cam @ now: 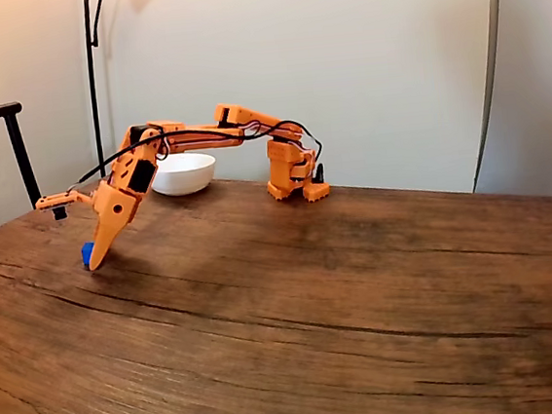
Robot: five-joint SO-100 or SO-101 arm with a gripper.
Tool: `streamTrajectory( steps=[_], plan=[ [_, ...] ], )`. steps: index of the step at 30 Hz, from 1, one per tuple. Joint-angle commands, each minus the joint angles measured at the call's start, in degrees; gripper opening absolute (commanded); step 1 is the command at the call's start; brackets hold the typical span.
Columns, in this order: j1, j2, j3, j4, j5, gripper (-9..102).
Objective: Grasp the cube and drop it in the bowl
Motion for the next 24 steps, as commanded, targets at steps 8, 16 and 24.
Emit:
streamTrajectory(
  steps=[8,16,24],
  plan=[
    [0.35,0.35,-1.41,0.09,-1.93,40],
    [0.18,-2.81,-2.55,-0.26,-3.6,40],
    [0.18,-2.99,-2.2,0.35,-3.34,40]
  ],
)
